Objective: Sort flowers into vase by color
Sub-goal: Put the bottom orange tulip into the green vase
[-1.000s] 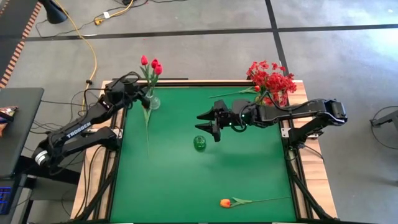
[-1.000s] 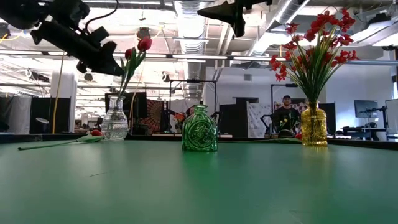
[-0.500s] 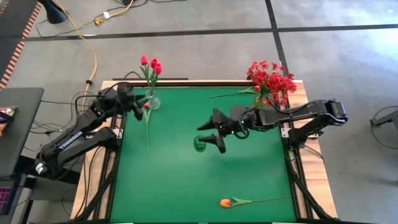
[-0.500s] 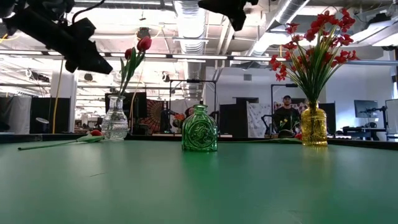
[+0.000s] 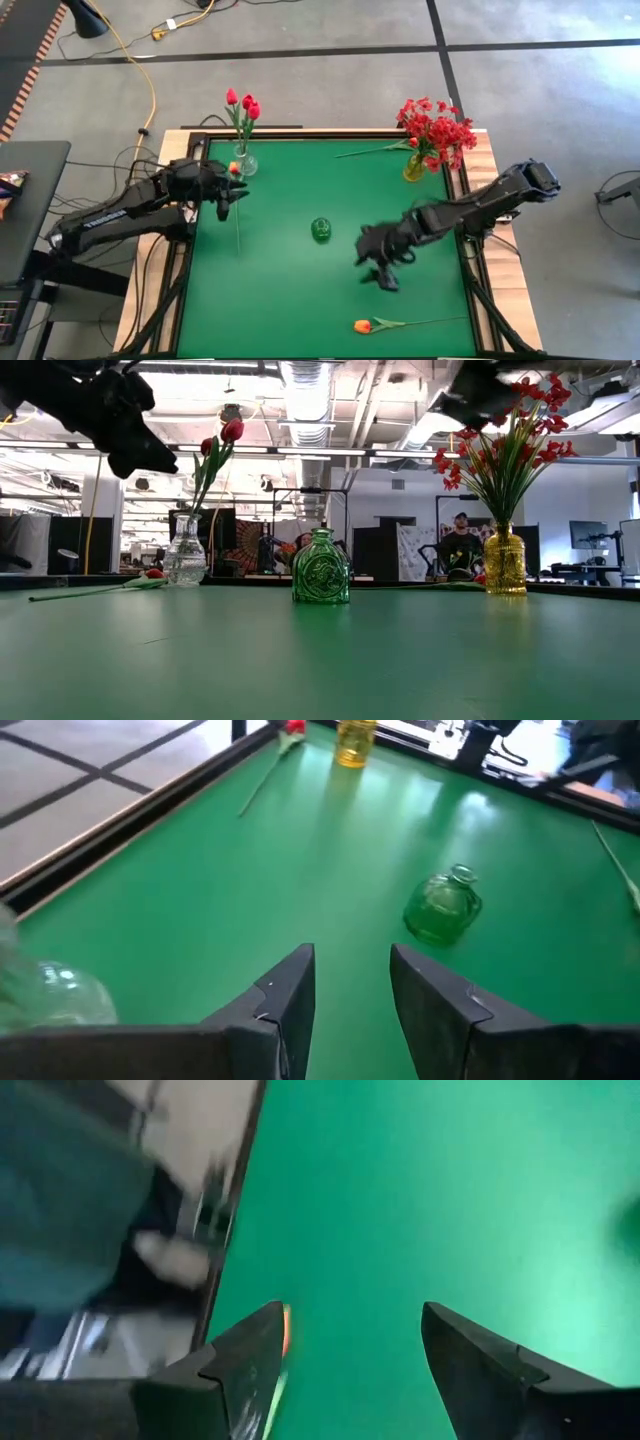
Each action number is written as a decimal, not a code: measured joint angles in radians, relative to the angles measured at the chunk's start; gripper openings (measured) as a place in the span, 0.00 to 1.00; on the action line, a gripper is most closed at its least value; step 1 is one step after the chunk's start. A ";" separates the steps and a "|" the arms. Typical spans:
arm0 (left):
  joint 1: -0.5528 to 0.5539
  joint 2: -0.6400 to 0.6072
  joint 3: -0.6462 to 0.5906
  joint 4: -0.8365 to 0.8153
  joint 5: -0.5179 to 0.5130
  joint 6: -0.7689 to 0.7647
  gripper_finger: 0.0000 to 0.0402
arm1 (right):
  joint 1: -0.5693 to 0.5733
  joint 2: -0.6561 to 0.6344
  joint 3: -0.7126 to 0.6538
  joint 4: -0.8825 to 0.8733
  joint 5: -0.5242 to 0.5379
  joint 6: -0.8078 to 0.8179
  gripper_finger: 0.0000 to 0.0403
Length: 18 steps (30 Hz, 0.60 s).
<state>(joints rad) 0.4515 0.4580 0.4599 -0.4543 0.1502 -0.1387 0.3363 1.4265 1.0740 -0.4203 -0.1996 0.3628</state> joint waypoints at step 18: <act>-0.362 0.187 0.001 0.143 -0.174 -0.014 0.29 | 0.501 0.158 0.000 -0.134 0.189 0.522 0.66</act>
<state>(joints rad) 0.0891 0.6452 0.4610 -0.3116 -0.0238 -0.1531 0.8369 1.5841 1.0744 -0.5547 -0.0106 0.8850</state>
